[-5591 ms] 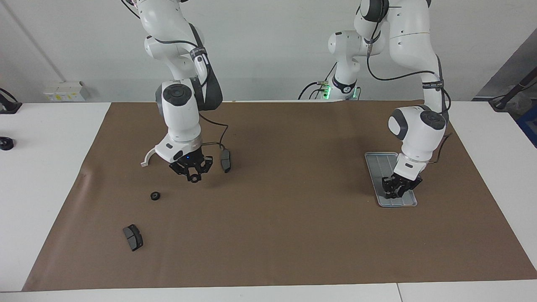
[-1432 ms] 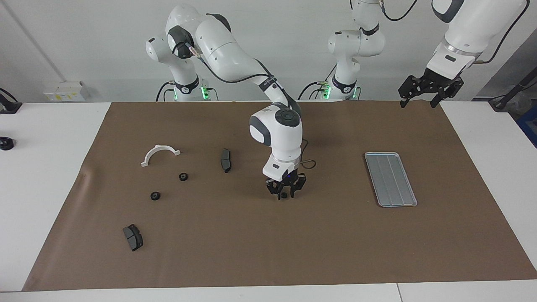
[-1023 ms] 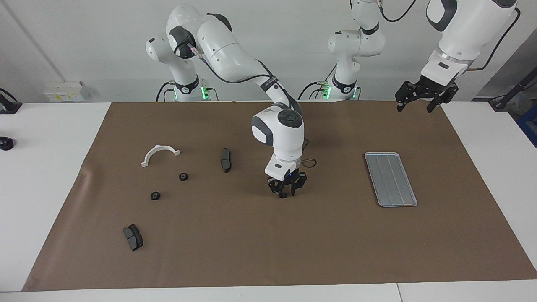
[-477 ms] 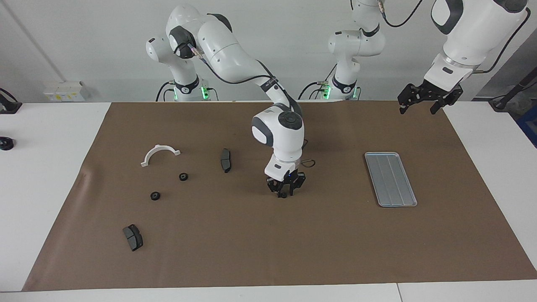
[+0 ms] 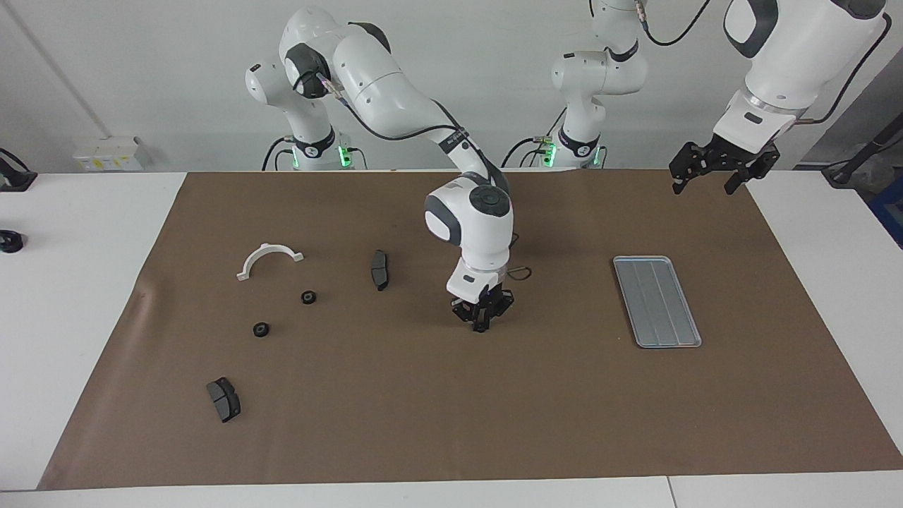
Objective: Place bearing gear from tray to pile
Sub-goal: 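Carry the bearing toward the grey pad with the right gripper, then lower the bearing beside the others and open the right gripper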
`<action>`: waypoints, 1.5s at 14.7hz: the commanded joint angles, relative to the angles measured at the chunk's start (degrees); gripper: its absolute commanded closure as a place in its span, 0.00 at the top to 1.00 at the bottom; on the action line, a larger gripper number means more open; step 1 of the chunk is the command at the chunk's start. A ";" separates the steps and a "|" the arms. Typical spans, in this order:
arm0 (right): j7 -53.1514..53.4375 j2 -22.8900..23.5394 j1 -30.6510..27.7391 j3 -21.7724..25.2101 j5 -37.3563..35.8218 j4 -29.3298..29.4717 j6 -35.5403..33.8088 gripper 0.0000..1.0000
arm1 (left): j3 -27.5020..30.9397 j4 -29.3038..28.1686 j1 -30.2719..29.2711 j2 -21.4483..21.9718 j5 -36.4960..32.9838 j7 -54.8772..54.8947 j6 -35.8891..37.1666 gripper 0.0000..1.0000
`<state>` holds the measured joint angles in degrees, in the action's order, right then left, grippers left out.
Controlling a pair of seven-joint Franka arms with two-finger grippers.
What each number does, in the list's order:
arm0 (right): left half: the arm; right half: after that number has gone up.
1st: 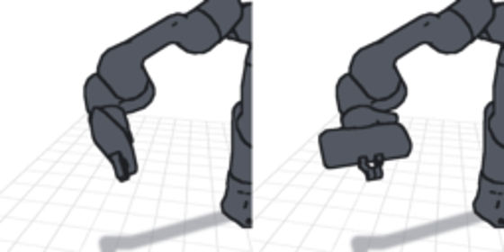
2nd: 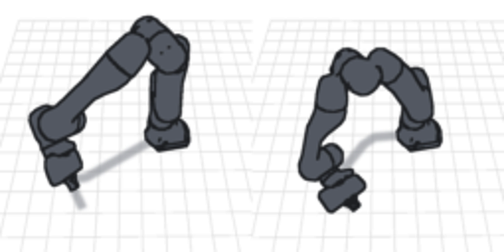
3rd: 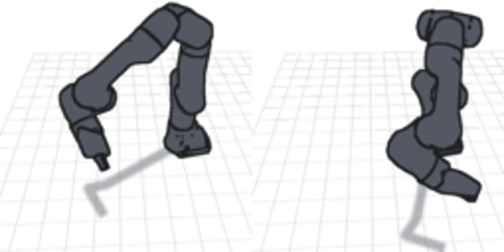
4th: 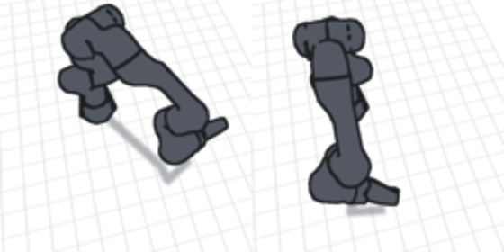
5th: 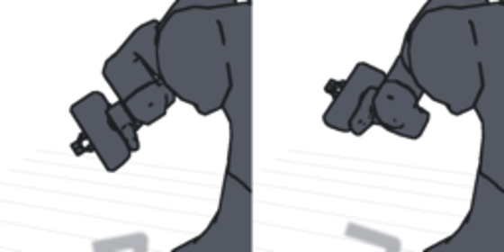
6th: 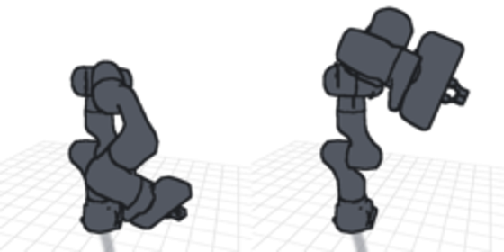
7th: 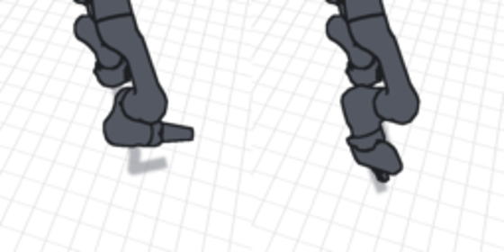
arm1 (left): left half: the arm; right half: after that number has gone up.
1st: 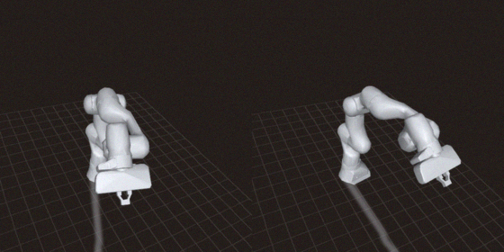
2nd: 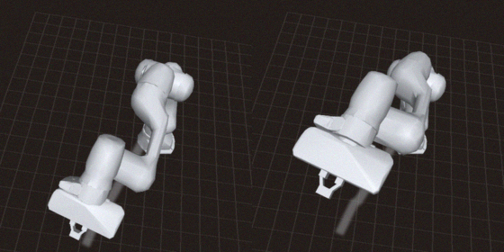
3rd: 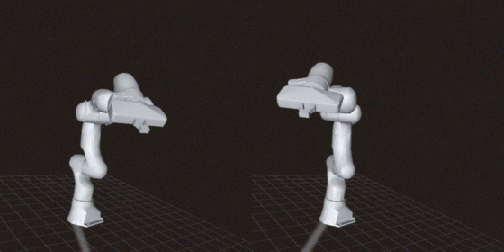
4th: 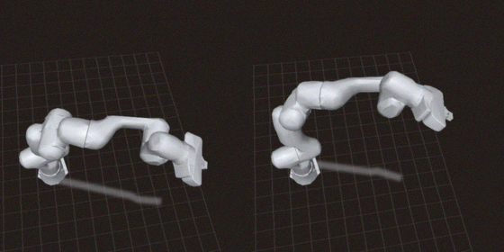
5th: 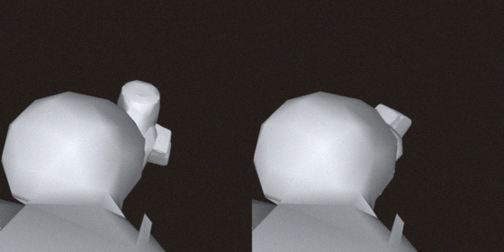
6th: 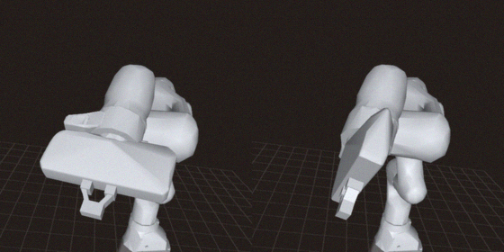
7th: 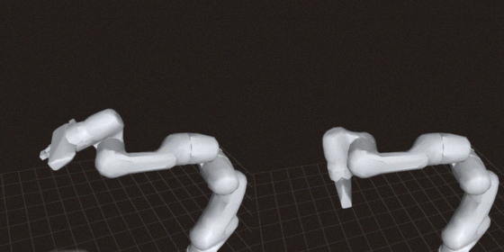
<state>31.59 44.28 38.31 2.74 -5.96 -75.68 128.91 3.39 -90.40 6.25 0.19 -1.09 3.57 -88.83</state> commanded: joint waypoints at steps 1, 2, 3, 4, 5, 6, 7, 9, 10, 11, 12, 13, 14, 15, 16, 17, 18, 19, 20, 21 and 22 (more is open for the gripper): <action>0.05 -0.42 -0.44 -0.28 -0.46 0.27 -1.47 0.00 | -0.13 -0.74 -0.09 0.86 -0.76 0.74 -2.05 1.00; 0.05 -1.12 -0.96 -0.28 -0.20 0.36 -1.99 0.00 | -0.13 -0.83 -0.27 0.86 -0.32 0.74 -1.71 1.00; 0.05 -2.26 -1.66 -0.02 -0.11 0.36 -2.86 0.00 | -0.22 -0.83 -0.36 0.95 0.38 0.82 -1.44 1.00; -0.03 -3.49 -3.32 0.07 -0.19 0.10 -3.13 0.00 | -0.14 -0.83 -0.53 1.04 1.34 0.82 -1.35 1.00; -0.12 -4.98 -5.42 0.07 -0.11 -0.25 -3.49 0.00 | -0.13 -0.83 -0.62 1.04 1.87 0.91 -1.35 1.00; -0.38 -6.74 -7.62 -0.01 -0.19 -0.60 -4.01 0.00 | -0.13 -0.83 -0.62 1.04 1.88 0.82 -1.35 1.00; -1.52 -8.15 -9.82 -0.02 -0.11 -1.21 -4.71 0.00 | -0.05 -0.83 -0.53 1.04 1.88 0.82 -1.35 1.00; -7.03 -12.36 -14.82 -0.19 0.15 -5.06 -4.81 0.00 | -0.05 -0.83 -0.71 1.04 1.88 0.74 -1.35 1.00; -10.37 -14.38 -16.94 -0.19 0.33 -7.35 -4.89 0.00 | -0.05 -0.83 -0.71 1.04 1.88 0.48 -1.35 1.00; -13.54 -16.05 -18.87 -0.19 0.94 -10.07 -4.81 0.00 | 0.04 -0.83 -0.80 1.04 1.88 0.39 -1.35 1.00; -15.83 -17.11 -20.28 -0.10 1.73 -12.27 -4.55 0.00 | 0.04 -0.92 -0.80 1.04 1.88 0.38 -1.35 1.00; -18.03 -17.82 -22.04 -0.10 2.00 -14.56 -3.59 0.00 | 0.13 -0.92 -0.88 1.04 1.88 0.38 -1.35 1.00; -20.40 -18.70 -23.97 -0.10 2.09 -17.36 -2.18 0.00 | 0.13 -0.92 -0.88 1.04 1.88 0.38 -1.44 1.00; -23.29 -19.58 -26.08 -0.19 2.09 -20.18 0.53 0.00 | 0.04 -0.83 -0.88 1.04 1.88 0.21 -1.70 1.00; -26.54 -20.19 -28.10 -0.19 2.18 -23.25 3.69 0.00 | 0.04 -0.83 -0.80 1.04 1.88 0.21 -1.70 1.00; -28.23 -20.46 -29.34 -0.19 2.35 -25.80 6.15 0.00 | 0.13 -0.83 -0.80 1.04 1.88 0.30 -1.61 1.00; -28.42 -20.73 -29.87 -0.19 2.35 -27.66 7.75 0.00 | 0.13 -0.83 -0.88 1.04 1.88 0.30 -1.27 1.00; -28.51 -20.81 -30.05 -0.19 2.79 -29.24 9.15 0.00 | 0.22 -0.83 -0.88 1.04 1.88 0.38 -1.09 1.00; -28.68 -20.73 -30.31 -0.19 3.14 -30.39 10.47 0.00 | 0.39 -0.83 -0.97 1.04 1.88 0.38 -1.09 1.00; -28.69 -20.73 -30.75 -0.19 3.14 -31.27 11.79 0.00 | 0.39 -0.83 -0.97 1.04 1.88 0.38 -1.09 1.00; -28.69 -20.64 -30.76 -0.19 3.23 -31.63 12.33 0.02 | 0.39 -0.83 -0.97 1.04 1.88 0.38 -1.09 1.00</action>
<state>4.26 26.32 8.29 3.53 -4.34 -103.35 139.13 3.92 -90.39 6.04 0.27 -0.05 3.56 -89.68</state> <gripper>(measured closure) 0.767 0.000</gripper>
